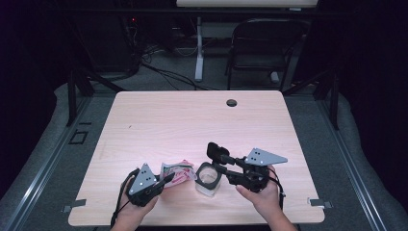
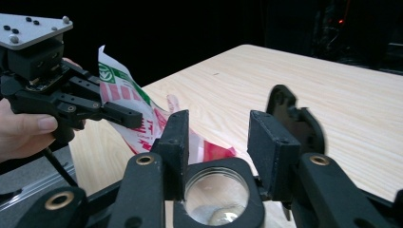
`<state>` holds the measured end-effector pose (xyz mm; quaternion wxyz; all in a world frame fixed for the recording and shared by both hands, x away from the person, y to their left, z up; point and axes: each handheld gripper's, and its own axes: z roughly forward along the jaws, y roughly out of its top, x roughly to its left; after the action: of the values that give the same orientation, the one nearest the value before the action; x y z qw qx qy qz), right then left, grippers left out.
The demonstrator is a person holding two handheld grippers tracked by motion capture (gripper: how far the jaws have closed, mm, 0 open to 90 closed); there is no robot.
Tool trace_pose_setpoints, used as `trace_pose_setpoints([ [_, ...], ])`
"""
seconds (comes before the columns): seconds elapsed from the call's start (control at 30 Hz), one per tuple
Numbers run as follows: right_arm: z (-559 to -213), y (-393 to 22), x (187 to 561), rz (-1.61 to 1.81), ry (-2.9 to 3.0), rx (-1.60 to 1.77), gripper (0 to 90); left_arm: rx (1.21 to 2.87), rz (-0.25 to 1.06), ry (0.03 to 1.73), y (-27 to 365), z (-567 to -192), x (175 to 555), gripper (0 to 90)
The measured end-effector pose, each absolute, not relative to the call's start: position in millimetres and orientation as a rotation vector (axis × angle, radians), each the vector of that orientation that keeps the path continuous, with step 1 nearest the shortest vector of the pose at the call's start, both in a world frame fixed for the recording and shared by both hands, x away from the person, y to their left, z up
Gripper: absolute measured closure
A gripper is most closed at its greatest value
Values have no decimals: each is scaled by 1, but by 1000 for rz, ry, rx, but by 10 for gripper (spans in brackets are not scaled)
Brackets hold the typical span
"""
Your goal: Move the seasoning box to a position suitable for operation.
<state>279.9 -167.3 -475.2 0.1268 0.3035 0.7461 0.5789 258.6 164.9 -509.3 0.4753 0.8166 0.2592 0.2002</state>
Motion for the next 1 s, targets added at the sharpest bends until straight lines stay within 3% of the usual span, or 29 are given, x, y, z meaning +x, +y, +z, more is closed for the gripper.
trace_pose_setpoints([
  [1.0,-479,-112,297,1742,2348,756,570,2005,485,632,164,-510,257,900],
])
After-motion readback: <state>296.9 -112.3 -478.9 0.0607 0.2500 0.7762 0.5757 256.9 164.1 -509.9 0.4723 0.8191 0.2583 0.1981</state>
